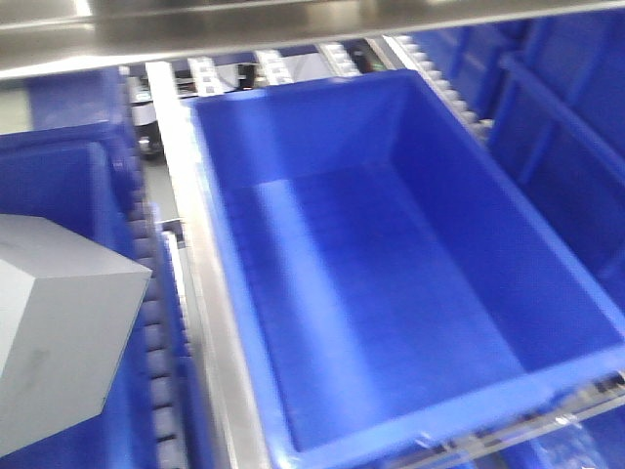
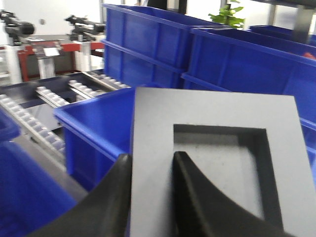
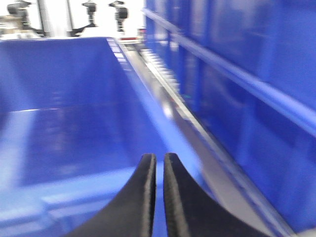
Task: Sort gray base to blue bin
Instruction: 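Turn the base to face the rack of open blue bins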
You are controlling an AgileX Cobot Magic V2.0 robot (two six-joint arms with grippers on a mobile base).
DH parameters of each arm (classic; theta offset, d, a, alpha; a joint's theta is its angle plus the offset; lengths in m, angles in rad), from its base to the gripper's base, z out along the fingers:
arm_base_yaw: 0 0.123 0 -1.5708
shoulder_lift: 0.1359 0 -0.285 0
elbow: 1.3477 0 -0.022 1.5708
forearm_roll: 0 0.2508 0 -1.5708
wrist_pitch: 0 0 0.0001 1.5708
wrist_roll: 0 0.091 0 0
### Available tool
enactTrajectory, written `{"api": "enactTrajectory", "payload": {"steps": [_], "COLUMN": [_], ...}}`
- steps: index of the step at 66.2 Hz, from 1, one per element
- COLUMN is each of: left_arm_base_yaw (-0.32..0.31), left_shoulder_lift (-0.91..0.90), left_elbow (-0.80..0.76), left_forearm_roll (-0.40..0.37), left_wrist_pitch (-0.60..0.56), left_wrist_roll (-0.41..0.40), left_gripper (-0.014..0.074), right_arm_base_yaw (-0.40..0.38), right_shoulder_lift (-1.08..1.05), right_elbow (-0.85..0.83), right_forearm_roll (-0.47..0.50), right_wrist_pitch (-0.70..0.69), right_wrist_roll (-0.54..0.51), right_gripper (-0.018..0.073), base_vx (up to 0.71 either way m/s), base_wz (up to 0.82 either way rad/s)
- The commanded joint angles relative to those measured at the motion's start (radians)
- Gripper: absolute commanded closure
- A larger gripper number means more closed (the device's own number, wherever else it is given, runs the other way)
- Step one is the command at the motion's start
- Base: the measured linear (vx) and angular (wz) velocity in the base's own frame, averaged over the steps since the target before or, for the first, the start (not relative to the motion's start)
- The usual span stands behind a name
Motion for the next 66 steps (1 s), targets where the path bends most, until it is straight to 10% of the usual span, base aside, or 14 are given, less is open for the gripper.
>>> {"api": "enactTrajectory", "payload": {"steps": [1,66], "left_arm_base_yaw": [-0.003,-0.003], "left_shoulder_lift": [0.009,0.009], "left_elbow": [-0.030,-0.030], "left_forearm_roll": [-0.016,-0.016], "left_wrist_pitch": [-0.104,-0.104], "left_wrist_roll": [-0.008,-0.008], "left_gripper": [0.0602,0.0602], "right_arm_base_yaw": [-0.004,-0.004], "right_shoulder_lift": [-0.009,-0.009], "right_elbow": [-0.004,-0.004], "right_forearm_roll": [-0.006,-0.006], "right_wrist_pitch": [-0.078,-0.078], "right_wrist_roll": [-0.007,-0.007], "right_gripper": [0.0564,0.0564], "base_vx": [0.04,0.02], "base_wz": [0.34,0.21]}}
